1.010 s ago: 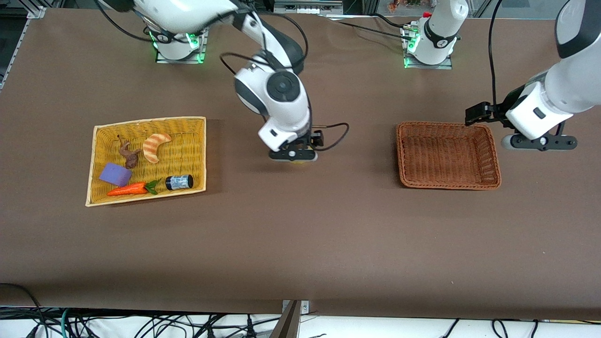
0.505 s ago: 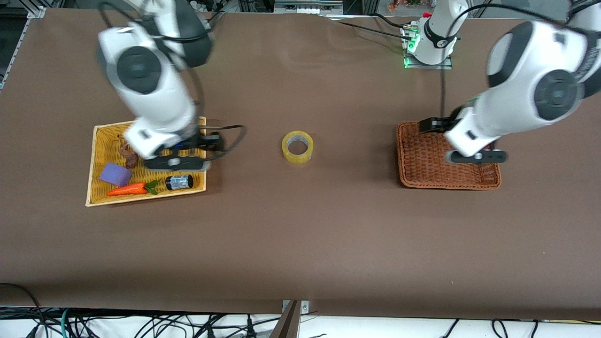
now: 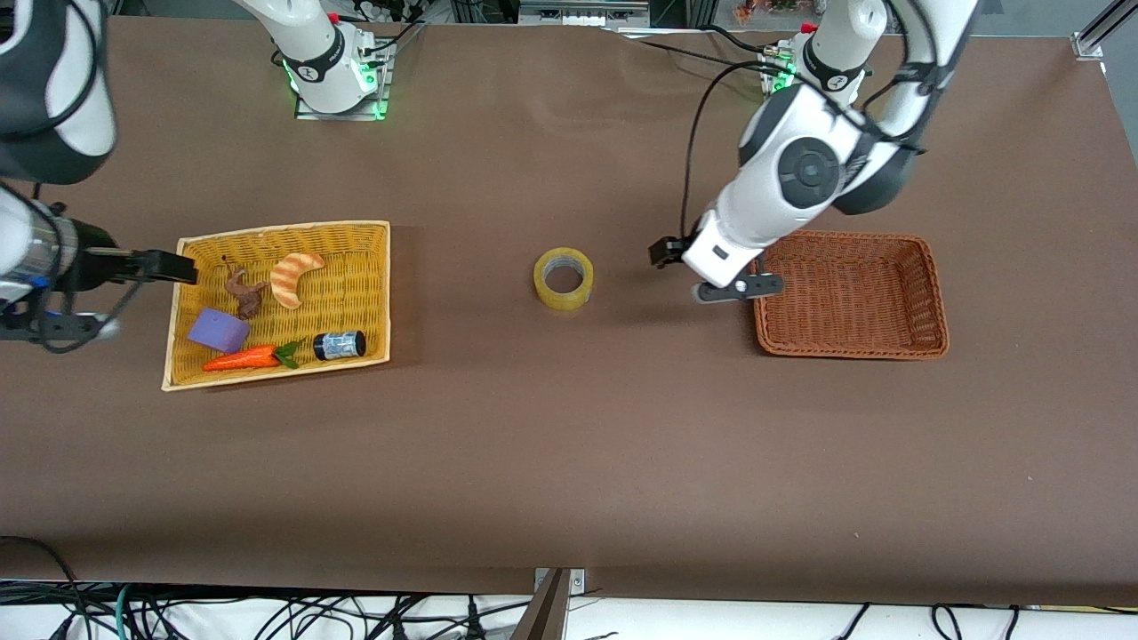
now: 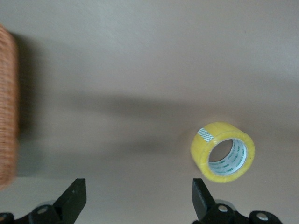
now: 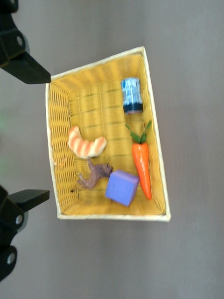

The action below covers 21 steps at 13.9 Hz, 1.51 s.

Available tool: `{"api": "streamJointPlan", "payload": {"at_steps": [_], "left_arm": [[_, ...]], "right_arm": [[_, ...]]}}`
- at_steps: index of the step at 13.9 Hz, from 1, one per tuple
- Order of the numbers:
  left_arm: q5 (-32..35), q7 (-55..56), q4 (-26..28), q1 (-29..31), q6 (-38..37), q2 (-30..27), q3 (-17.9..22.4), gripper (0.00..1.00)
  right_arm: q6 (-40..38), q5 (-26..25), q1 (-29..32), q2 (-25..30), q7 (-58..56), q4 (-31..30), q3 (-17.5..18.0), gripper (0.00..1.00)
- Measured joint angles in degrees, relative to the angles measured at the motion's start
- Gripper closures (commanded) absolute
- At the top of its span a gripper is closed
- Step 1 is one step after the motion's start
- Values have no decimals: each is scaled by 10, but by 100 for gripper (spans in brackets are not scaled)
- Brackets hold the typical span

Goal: Transfer tape with both arms
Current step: 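Withdraw the right gripper while the left gripper reaches the tape roll, then grasp the tape roll with the left gripper and lift it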

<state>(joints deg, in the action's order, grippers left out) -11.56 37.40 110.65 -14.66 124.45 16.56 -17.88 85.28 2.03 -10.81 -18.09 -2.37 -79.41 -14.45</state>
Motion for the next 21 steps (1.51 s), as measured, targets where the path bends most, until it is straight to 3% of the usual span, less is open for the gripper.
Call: {"api": "streamJointPlan", "payload": {"at_steps": [2,4,6,8,12,15,16,17,18,21], "left_arm": [[0,50,5,-40,69,41,-2,0],[0,94,4,-80,122,86,-3,0],[0,124,-7,-107,149,124,-3,0],[0,134,-24,-120,152,148,-3,0],[0,137,-37,-126,171,173,0,0],[0,137,-42,-133,188,195,0,3],[0,138,-42,-136,190,201,2,33],[0,138,-42,-139,193,205,5,80],[0,138,-43,-140,193,209,8,100],[0,137,-46,-140,194,213,10,100]], "right_arm": [[1,0,27,1,1,0,14,0],[11,-10,74,9,6,-5,54,0],[43,-35,134,33,20,-35,106,0],[56,-39,176,80,23,-86,135,0],[56,-39,184,175,24,-151,160,0],[57,-39,184,193,29,-167,180,0],[58,-39,184,188,29,-168,180,0],[60,-39,185,180,29,-165,179,0],[59,-39,186,170,29,-159,179,0],[59,-39,188,144,29,-139,179,0]]}}
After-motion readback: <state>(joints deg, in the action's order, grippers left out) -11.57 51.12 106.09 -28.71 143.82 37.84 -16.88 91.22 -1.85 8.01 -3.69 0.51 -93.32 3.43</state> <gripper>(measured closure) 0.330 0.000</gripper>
